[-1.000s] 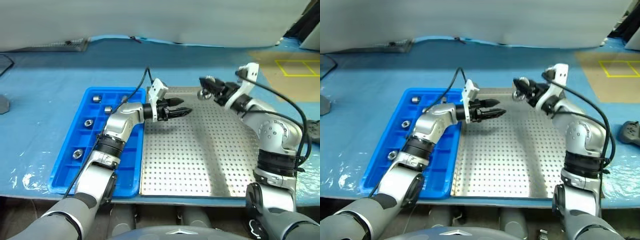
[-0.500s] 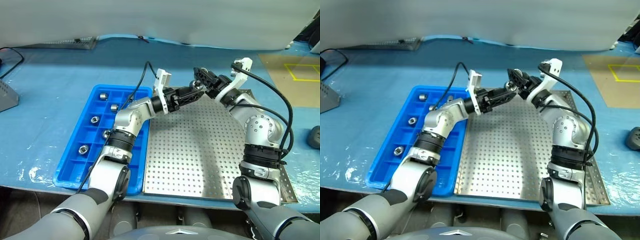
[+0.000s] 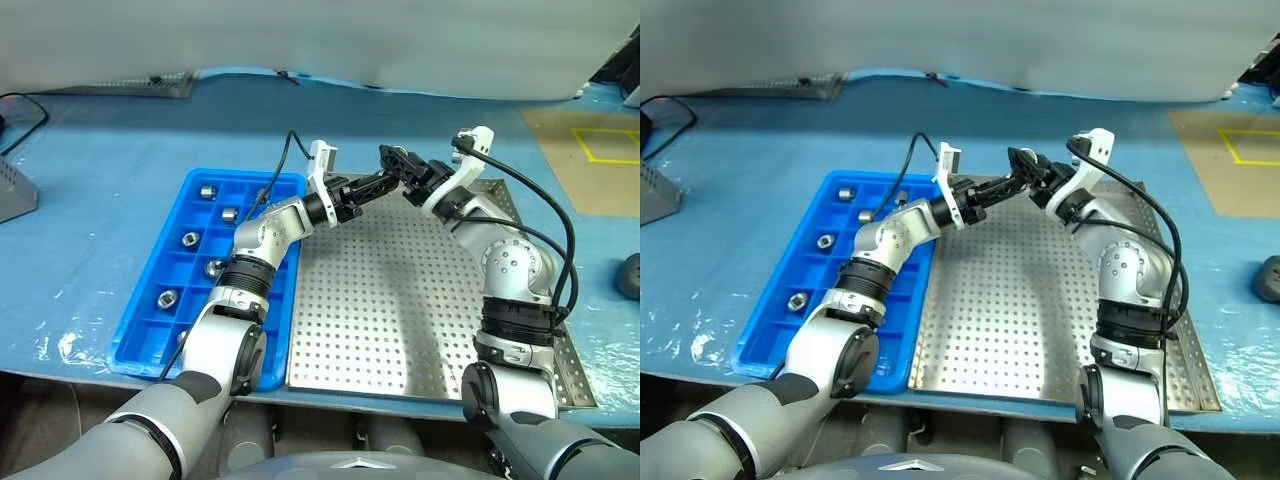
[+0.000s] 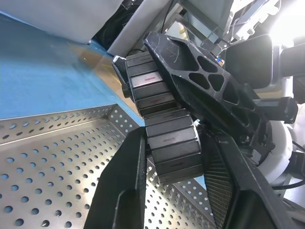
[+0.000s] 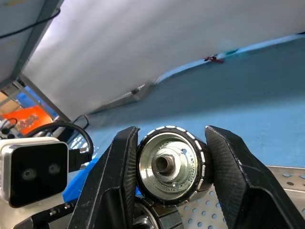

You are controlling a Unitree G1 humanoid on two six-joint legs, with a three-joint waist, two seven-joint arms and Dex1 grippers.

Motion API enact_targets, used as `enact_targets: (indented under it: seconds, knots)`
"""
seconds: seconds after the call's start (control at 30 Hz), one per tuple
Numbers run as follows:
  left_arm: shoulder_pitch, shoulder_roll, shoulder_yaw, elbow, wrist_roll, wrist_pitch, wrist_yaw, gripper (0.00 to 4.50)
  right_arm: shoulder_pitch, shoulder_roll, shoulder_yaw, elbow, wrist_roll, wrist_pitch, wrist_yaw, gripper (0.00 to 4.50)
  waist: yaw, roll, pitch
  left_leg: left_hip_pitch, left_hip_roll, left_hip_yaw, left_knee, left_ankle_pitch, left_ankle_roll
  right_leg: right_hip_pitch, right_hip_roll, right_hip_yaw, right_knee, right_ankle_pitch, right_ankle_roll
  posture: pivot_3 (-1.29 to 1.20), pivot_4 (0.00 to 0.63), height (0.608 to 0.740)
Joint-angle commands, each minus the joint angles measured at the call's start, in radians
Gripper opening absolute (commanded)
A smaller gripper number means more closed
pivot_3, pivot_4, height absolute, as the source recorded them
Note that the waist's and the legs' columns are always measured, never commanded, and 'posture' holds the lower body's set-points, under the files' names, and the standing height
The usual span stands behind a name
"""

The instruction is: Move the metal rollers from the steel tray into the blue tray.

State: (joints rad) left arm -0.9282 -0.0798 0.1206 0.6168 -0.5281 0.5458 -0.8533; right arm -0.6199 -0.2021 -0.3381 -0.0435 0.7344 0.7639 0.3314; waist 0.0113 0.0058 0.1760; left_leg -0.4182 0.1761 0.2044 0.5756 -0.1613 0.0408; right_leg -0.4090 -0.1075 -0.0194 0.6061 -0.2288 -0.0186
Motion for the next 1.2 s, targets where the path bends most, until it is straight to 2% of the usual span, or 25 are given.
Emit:
enact_targets:
  seconds: [0.03, 0.17, 0.2, 0.27, 0.3, 0.4, 0.47, 0.53, 0.63, 0.73, 0.83, 0.93, 1.0, 1.2]
  knots:
    - [0.008, 0.0, 0.067, -0.099, -0.109, 0.086, 0.019, 1.28, -0.105, 0.07, -0.168, -0.025, 0.232, -0.068, -0.091, 1.81, -0.003, 0.0, 0.0, 0.0, 0.0, 0.0, 0.0, 0.0, 0.0, 0.0, 0.0, 0.0, 0.0, 0.0, 0.0, -0.32, 0.15, 0.74]
    - [0.033, 0.005, 0.19, -0.144, -0.248, 0.179, 0.113, 1.28, -0.262, 0.143, -0.447, 0.119, 0.575, -0.262, -0.302, 1.81, -0.015, 0.001, 0.001, -0.005, 0.0, 0.001, -0.001, 0.002, -0.001, -0.008, 0.0, 0.001, 0.003, 0.0, 0.0, -0.32, 0.15, 0.74]
    - [0.035, 0.005, 0.234, -0.146, -0.283, 0.177, 0.159, 1.28, -0.283, 0.145, -0.492, 0.165, 0.62, -0.305, -0.332, 1.81, -0.009, 0.001, 0.001, -0.005, -0.001, 0.001, -0.001, 0.002, -0.001, -0.008, 0.0, 0.001, 0.004, 0.0, 0.0, -0.3, 0.15, 0.74]
    - [0.035, 0.005, 0.301, -0.149, -0.323, 0.153, 0.243, 1.28, -0.275, 0.125, -0.476, 0.203, 0.603, -0.3, -0.327, 1.81, -0.009, -0.003, 0.001, -0.004, -0.001, 0.001, -0.003, 0.002, 0.0, -0.006, 0.0, 0.001, 0.001, 0.0, 0.0, -0.3, 0.15, 0.74]
    - [0.029, 0.007, 0.347, -0.15, -0.341, 0.12, 0.304, 1.28, -0.245, 0.102, -0.404, 0.197, 0.533, -0.27, -0.309, 1.81, -0.01, -0.005, 0.002, -0.004, -0.001, 0.001, -0.003, 0.002, 0.0, -0.005, 0.0, 0.0, 0.0, 0.0, 0.0, -0.27, 0.15, 0.74]
    - [0.019, 0.02, 0.425, -0.157, -0.375, 0.067, 0.411, 1.28, -0.203, 0.084, -0.307, 0.174, 0.475, -0.237, -0.292, 1.81, -0.023, -0.005, 0.002, -0.008, -0.001, 0.0, -0.003, 0.004, -0.003, -0.009, 0.001, -0.001, 0.0, 0.001, 0.001, -0.26, 0.15, 0.74]
    - [0.044, 0.081, 0.366, -0.238, -0.343, 0.086, 0.35, 1.28, -0.15, -0.015, -0.109, 0.134, 0.287, -0.187, -0.196, 1.81, -0.023, -0.003, 0.003, -0.015, 0.0, -0.001, -0.003, 0.004, -0.003, -0.016, 0.001, -0.002, 0.002, 0.002, 0.004, -0.25, 0.15, 0.74]
    - [0.071, 0.161, 0.281, -0.323, -0.302, 0.108, 0.262, 1.28, -0.116, -0.082, 0.026, 0.098, 0.202, -0.128, -0.1, 1.81, -0.023, -0.004, 0.003, -0.022, 0.001, -0.002, -0.002, 0.008, -0.007, -0.022, 0.002, -0.003, 0.003, 0.004, 0.007, -0.24, 0.15, 0.74]
    - [0.058, 0.312, 0.233, -0.368, -0.277, 0.114, 0.162, 1.28, -0.105, -0.156, 0.122, 0.06, 0.187, -0.055, 0.028, 1.81, -0.014, -0.004, 0.003, -0.023, 0.006, -0.003, -0.002, 0.009, -0.008, -0.022, 0.006, -0.004, 0.003, 0.004, 0.007, -0.22, 0.15, 0.74]
    - [0.037, 0.452, 0.227, -0.375, -0.257, 0.101, 0.094, 1.28, -0.085, -0.248, 0.265, 0.021, 0.09, -0.017, 0.156, 1.81, 0.006, -0.004, 0.003, -0.021, 0.009, -0.003, -0.002, 0.01, -0.01, -0.021, 0.009, -0.004, 0.003, 0.004, 0.007, -0.2, 0.15, 0.74]
    - [0.075, 0.582, 0.171, -0.408, -0.19, 0.077, 0.011, 1.28, -0.056, -0.306, 0.393, -0.034, 0.011, -0.01, 0.268, 1.81, 0.015, -0.004, 0.003, -0.018, 0.011, -0.003, -0.002, 0.011, -0.013, -0.018, 0.012, -0.003, 0.002, 0.004, 0.006, -0.17, 0.15, 0.74]
    - [0.179, 0.724, 0.081, -0.485, -0.11, 0.074, -0.091, 1.28, -0.046, -0.316, 0.483, -0.078, -0.044, -0.014, 0.345, 1.81, 0.02, -0.004, 0.003, -0.017, 0.012, -0.003, -0.002, 0.012, -0.014, -0.017, 0.012, -0.003, 0.003, 0.004, 0.006, -0.14, 0.15, 0.74]
    - [0.245, 0.779, 0.045, -0.534, -0.078, 0.07, -0.116, 1.28, -0.048, -0.304, 0.515, -0.089, -0.065, -0.018, 0.38, 1.81, 0.027, -0.004, 0.003, -0.014, 0.013, -0.003, -0.002, 0.012, -0.017, -0.016, 0.013, -0.003, 0.004, 0.005, 0.005, -0.11, 0.15, 0.74]
    - [0.442, 0.796, 0.011, -0.688, -0.047, 0.085, -0.091, 1.28, -0.069, -0.192, 0.565, -0.069, -0.091, -0.004, 0.419, 1.81, 0.039, -0.005, 0.003, -0.01, 0.014, -0.003, -0.002, 0.014, -0.024, -0.015, 0.013, -0.002, 0.011, 0.005, 0.003, -0.05, 0.15, 0.74]
